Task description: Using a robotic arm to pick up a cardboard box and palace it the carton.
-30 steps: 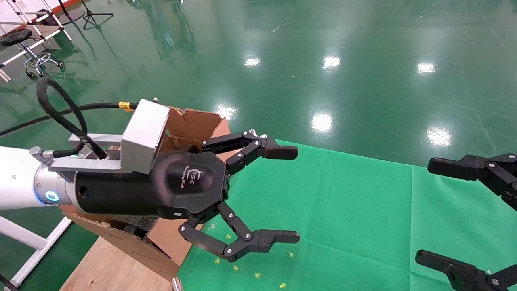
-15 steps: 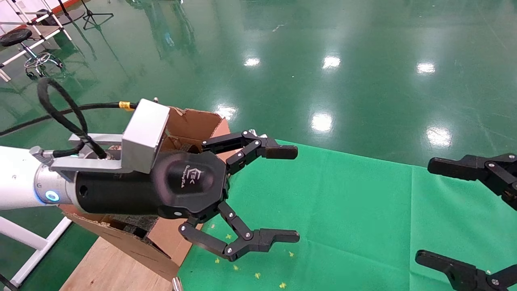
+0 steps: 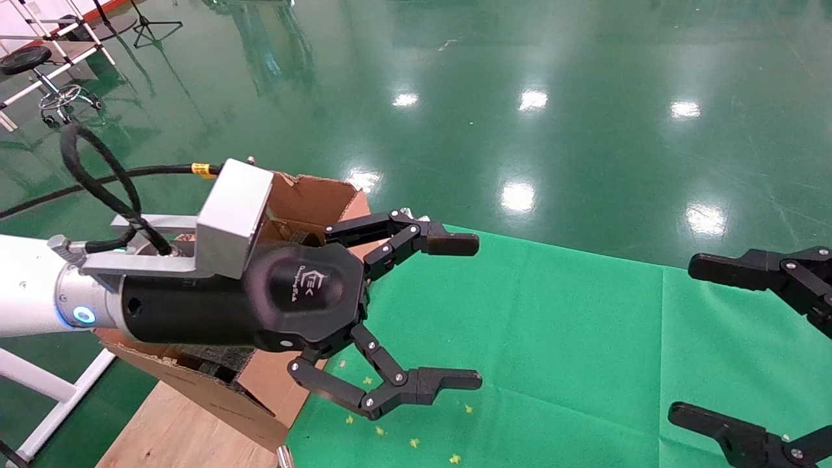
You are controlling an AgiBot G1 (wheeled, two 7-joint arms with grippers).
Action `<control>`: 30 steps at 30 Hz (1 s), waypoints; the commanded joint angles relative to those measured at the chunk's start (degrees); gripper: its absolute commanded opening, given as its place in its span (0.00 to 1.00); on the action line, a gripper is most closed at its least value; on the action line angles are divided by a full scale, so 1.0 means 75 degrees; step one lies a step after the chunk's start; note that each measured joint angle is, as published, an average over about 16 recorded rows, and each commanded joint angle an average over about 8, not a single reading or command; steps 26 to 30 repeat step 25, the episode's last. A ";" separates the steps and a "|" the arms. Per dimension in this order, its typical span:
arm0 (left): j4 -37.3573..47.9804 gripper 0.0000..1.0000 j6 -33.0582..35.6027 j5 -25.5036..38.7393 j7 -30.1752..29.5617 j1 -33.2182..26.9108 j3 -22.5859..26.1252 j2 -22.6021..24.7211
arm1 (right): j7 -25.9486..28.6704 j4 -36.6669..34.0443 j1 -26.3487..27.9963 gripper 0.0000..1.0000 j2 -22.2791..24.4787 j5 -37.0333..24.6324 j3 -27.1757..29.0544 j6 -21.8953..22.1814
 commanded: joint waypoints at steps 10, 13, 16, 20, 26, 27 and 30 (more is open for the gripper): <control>0.0000 1.00 0.0000 0.0001 0.0000 0.0000 0.0000 0.0000 | 0.0000 0.0000 0.0000 1.00 0.0000 0.0000 0.0000 0.0000; 0.0000 1.00 0.0000 0.0001 0.0000 0.0000 0.0000 0.0000 | 0.0000 0.0000 0.0000 1.00 0.0000 0.0000 0.0000 0.0000; 0.0000 1.00 0.0000 0.0001 0.0000 0.0000 0.0000 0.0000 | 0.0000 0.0000 0.0000 1.00 0.0000 0.0000 0.0000 0.0000; 0.0000 1.00 0.0000 0.0001 0.0000 0.0000 0.0000 0.0000 | 0.0000 0.0000 0.0000 1.00 0.0000 0.0000 0.0000 0.0000; 0.0000 1.00 0.0000 0.0001 0.0000 0.0000 0.0000 0.0000 | 0.0000 0.0000 0.0000 1.00 0.0000 0.0000 0.0000 0.0000; 0.0000 1.00 0.0000 0.0001 0.0000 0.0000 0.0000 0.0000 | 0.0000 0.0000 0.0000 1.00 0.0000 0.0000 0.0000 0.0000; 0.0000 1.00 0.0000 0.0001 0.0000 0.0000 0.0000 0.0000 | 0.0000 0.0000 0.0000 1.00 0.0000 0.0000 0.0000 0.0000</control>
